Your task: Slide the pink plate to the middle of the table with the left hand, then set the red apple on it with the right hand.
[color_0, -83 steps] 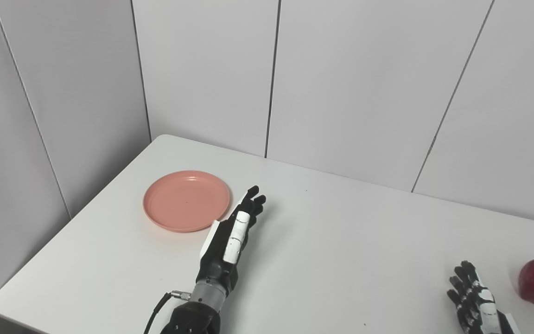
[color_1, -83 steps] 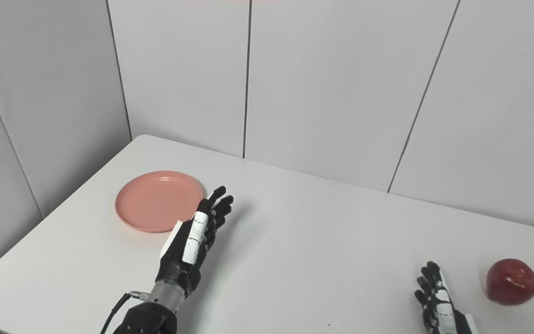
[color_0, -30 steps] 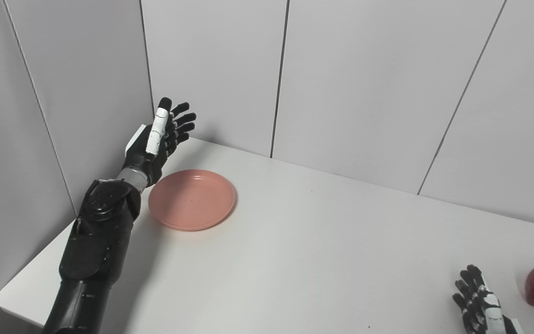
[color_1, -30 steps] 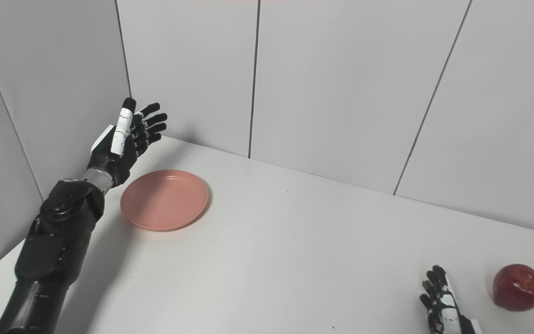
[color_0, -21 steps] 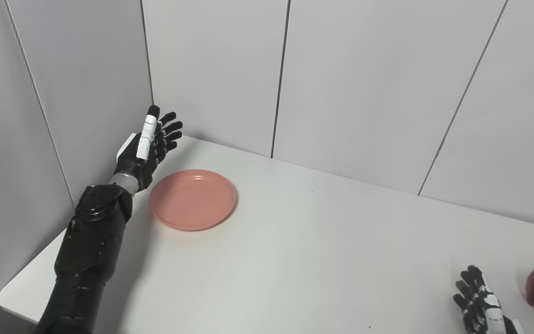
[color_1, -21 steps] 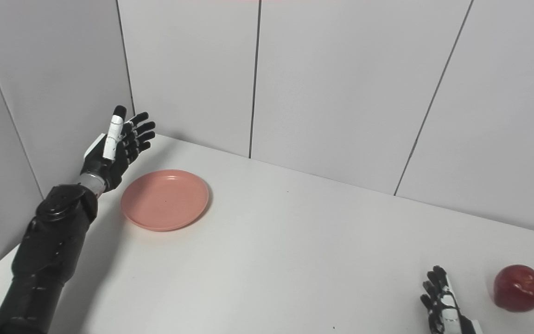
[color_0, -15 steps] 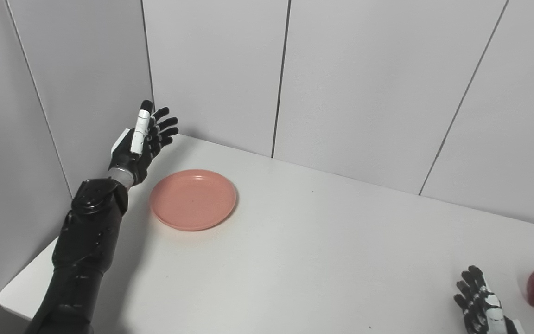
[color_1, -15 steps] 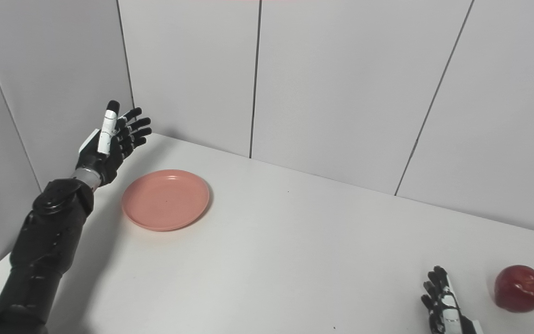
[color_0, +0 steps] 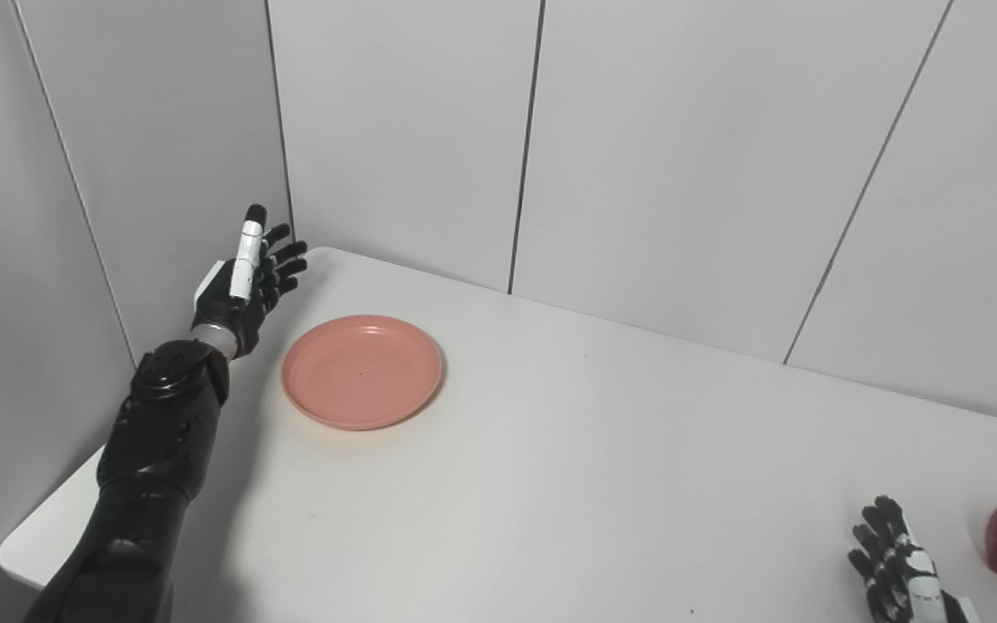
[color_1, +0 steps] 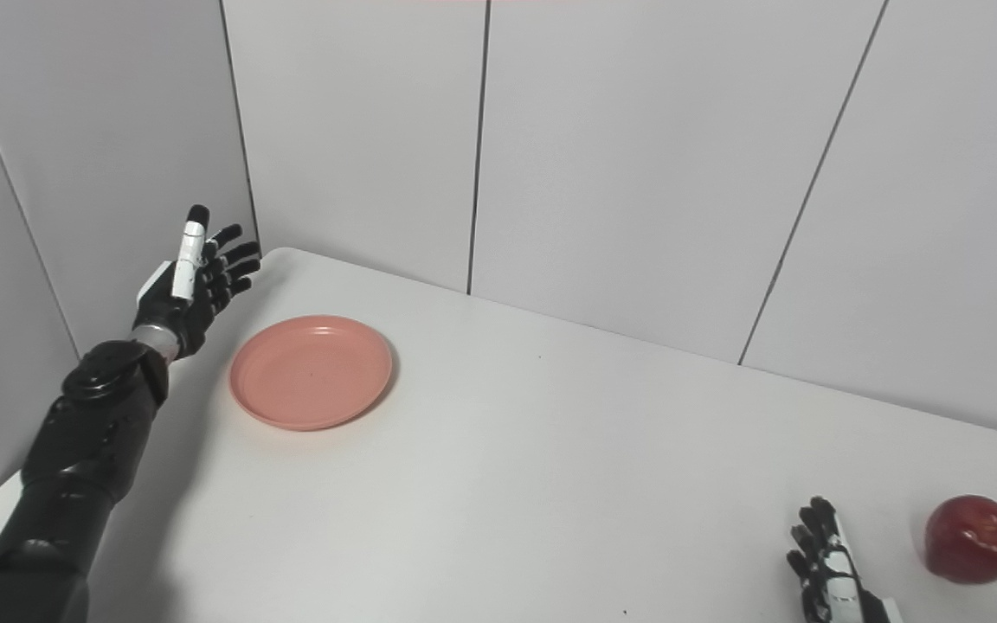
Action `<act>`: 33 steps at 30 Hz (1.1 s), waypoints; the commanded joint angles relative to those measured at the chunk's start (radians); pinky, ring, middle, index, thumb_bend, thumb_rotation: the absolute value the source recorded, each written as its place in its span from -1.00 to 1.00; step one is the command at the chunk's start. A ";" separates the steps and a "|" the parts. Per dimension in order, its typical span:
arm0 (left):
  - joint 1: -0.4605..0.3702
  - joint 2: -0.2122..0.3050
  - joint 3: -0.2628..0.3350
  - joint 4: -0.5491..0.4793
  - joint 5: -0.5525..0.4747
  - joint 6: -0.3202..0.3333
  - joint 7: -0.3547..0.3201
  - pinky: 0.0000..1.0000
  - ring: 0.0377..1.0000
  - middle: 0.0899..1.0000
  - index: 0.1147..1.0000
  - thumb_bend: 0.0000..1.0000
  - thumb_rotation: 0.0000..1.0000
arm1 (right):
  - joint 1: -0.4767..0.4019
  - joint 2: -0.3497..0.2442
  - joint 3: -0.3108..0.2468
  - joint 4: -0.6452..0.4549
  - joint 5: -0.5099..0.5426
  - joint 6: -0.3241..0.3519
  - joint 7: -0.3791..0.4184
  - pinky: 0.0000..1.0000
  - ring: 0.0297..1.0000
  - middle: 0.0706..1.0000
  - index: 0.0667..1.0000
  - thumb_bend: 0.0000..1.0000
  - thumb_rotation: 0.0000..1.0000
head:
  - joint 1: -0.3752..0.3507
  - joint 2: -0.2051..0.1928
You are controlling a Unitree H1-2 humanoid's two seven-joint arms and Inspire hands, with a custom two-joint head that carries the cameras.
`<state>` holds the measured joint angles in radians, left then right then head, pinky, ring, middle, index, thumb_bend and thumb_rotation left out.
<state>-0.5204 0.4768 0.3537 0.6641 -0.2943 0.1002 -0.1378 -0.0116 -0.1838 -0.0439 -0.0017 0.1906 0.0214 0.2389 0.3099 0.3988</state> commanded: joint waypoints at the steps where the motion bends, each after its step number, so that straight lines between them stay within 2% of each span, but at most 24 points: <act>1: -0.066 0.042 0.009 0.000 0.001 -0.055 0.000 0.88 0.77 0.69 0.74 0.74 1.00 | 0.039 0.010 0.013 0.022 0.005 -0.006 0.010 1.00 1.00 1.00 1.00 0.71 1.00 | 0.001 0.001; 8: -0.082 0.045 0.009 0.140 -0.006 -0.137 -0.015 0.89 0.76 0.70 0.74 0.74 1.00 | 0.043 0.008 0.011 0.017 0.006 -0.004 0.007 1.00 1.00 0.99 1.00 0.72 1.00 | 0.001 0.005; 13: -0.110 0.054 0.012 0.264 -0.021 -0.202 -0.046 0.97 0.80 0.73 0.75 0.72 1.00 | 0.043 0.009 0.010 0.019 0.006 -0.004 0.006 1.00 1.00 0.99 1.00 0.72 1.00 | 0.000 0.007; 16: -0.118 0.051 0.024 0.302 -0.052 -0.216 -0.076 0.97 0.80 0.69 0.73 0.69 1.00 | 0.044 0.010 0.009 0.017 0.010 -0.004 0.007 1.00 1.00 1.00 1.00 0.70 1.00 | -0.002 0.008; 19: -0.124 0.043 0.046 0.334 -0.093 -0.213 -0.107 0.96 0.83 0.71 0.73 0.71 1.00 | 0.045 0.013 0.010 0.011 0.010 -0.001 0.004 1.00 1.00 0.99 1.00 0.69 1.00 | -0.003 0.009; 24: -0.110 0.013 0.069 0.293 -0.136 -0.176 -0.109 0.99 0.88 0.76 0.75 0.80 1.00 | 0.046 0.012 0.012 0.008 0.007 -0.001 0.004 1.00 1.00 0.99 1.00 0.68 1.00 | -0.005 0.008; 28: -0.113 0.005 0.087 0.298 -0.165 -0.157 -0.116 1.00 0.93 0.79 0.76 0.87 1.00 | 0.047 0.013 0.013 0.004 0.005 0.002 0.002 1.00 1.00 0.99 1.00 0.68 1.00 | -0.007 0.010; 33: -0.118 -0.001 0.101 0.309 -0.193 -0.133 -0.127 1.00 0.90 0.77 0.78 0.82 1.00 | 0.048 0.014 0.013 0.001 0.001 0.002 -0.002 1.00 0.99 0.98 0.99 0.70 1.00 | -0.009 0.011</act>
<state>-0.5901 0.4665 0.4524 0.9798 -0.4748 -0.0490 -0.2495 -0.0004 -0.1852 -0.0434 -0.0161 0.1890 0.0215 0.2345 0.3007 0.4096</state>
